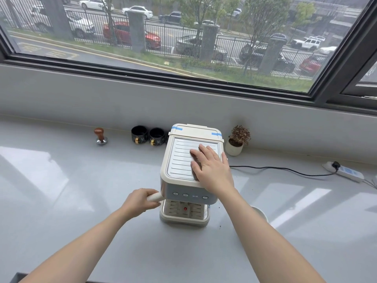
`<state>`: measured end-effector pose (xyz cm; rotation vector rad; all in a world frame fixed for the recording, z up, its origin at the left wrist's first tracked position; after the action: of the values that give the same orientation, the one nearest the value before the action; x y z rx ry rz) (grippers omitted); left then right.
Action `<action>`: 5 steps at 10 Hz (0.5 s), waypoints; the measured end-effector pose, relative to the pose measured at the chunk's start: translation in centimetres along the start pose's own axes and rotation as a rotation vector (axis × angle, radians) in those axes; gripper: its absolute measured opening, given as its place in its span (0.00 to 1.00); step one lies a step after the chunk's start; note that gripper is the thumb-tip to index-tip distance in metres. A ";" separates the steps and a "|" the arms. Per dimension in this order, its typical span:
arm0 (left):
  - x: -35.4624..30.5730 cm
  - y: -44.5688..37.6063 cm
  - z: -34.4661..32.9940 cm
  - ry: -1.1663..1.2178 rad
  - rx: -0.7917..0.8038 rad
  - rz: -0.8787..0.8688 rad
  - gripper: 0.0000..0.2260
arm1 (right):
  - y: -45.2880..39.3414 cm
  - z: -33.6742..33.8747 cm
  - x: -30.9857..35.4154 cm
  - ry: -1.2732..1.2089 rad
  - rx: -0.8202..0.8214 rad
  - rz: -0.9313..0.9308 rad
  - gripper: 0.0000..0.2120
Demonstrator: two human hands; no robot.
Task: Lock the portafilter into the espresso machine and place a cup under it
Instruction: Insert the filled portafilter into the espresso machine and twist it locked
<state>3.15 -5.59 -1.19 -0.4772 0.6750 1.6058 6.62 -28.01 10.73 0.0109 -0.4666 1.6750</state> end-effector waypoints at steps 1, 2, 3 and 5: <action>0.3 0.9 -0.7 0.044 -0.028 0.025 0.06 | 0.0 0.1 0.2 -0.003 -0.004 0.000 0.21; 0.4 2.0 -1.4 0.087 -0.059 0.037 0.06 | 0.0 0.1 0.2 -0.009 -0.008 0.000 0.20; 0.3 3.0 -2.0 0.120 -0.099 0.063 0.06 | 0.0 0.1 0.0 -0.013 -0.012 -0.007 0.20; -0.1 5.4 -3.7 0.158 -0.176 0.155 0.05 | 0.0 0.1 0.1 -0.014 -0.018 -0.003 0.20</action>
<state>-2.47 -8.48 -3.00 -0.7011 0.7060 1.7955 6.54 -27.93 10.88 0.0106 -0.4919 1.6691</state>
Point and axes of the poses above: each hand's wrist, its own y-axis away from the middle knuckle, its own z-axis out of the back of the hand, x = y × z, the point moved 6 cm from there along -y, towards the middle knuckle, and after that the axes turned 14 degrees about -x, right-handed, at the moved point
